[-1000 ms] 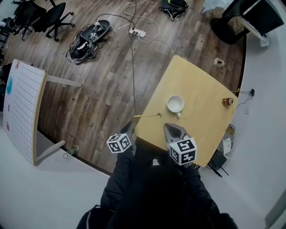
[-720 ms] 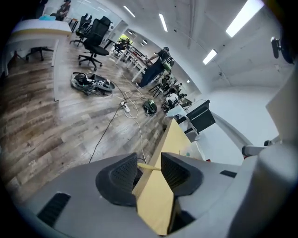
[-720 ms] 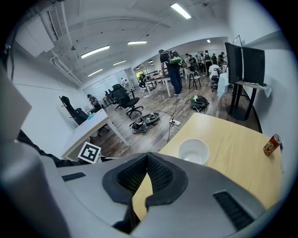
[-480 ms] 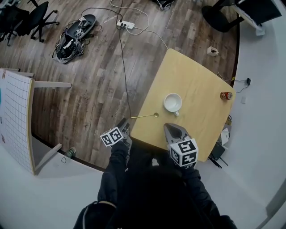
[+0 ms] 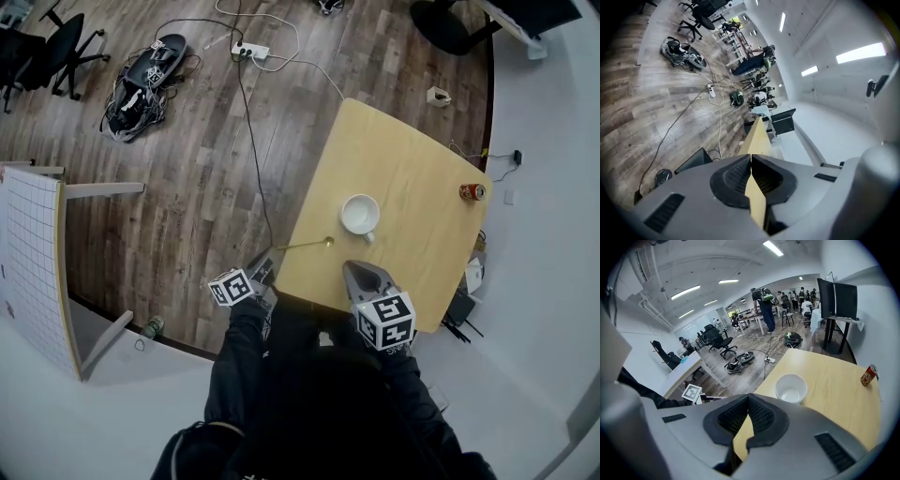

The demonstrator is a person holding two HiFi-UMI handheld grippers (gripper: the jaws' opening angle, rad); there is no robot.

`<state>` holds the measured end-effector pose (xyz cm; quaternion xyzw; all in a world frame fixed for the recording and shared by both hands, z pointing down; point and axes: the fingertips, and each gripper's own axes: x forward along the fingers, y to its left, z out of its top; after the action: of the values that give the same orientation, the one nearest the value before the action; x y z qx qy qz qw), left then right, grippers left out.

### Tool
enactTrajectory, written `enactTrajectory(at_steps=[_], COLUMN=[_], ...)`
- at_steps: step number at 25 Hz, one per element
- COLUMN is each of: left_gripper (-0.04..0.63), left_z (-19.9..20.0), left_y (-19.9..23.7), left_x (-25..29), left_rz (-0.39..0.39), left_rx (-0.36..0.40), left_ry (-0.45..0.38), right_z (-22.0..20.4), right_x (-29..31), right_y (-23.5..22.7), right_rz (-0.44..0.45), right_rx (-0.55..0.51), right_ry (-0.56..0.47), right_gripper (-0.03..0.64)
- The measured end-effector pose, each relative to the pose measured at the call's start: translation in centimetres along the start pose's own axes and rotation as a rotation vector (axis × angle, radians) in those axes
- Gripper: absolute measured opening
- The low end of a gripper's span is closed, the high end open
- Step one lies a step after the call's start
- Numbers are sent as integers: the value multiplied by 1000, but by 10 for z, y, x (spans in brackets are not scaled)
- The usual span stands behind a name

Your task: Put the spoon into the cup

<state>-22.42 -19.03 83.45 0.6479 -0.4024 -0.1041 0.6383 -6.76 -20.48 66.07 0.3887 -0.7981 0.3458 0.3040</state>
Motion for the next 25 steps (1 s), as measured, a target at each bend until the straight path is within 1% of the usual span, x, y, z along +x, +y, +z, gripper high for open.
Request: enactTrajectory(at_steps=[2,5,9,12,15,17,19,21,25], left_gripper=[37,35,35,35,35,35,35,35,35], left_z=[10,25,45,57,66,67,66,60,39], left_y=[-19,-45,-78,-108,-140,-159,-173,-183,-188], left_x=[-3,-3,1,2,5,16,35,60,99], left_rz=[-48,-93,-149,-210,-271,-295,-301,-288,-215], left_rx=[46,102,153,193,214,248,298,364,489], left_ry=[-3,4,17,20,15,28,53,91,195], right_z=[3,9,15,16,13,10,5,1,-10], right_x=[-2,-7,-14,-20,-28,-34,-40,-45,-53], right_y=[0,-3,-8,-16,-25,-31,-36,-42,-48], right_rz=[-5,-13,-29,-50,-71,-85,-100,-114,-136], right_rx=[10,22,48,70,93,110,126,138,162], right_ry=[-13,-38,-65,-85,-101,-108,-114,-117,-117], right_gripper=[21,21,21,21,21,21,21,21,21])
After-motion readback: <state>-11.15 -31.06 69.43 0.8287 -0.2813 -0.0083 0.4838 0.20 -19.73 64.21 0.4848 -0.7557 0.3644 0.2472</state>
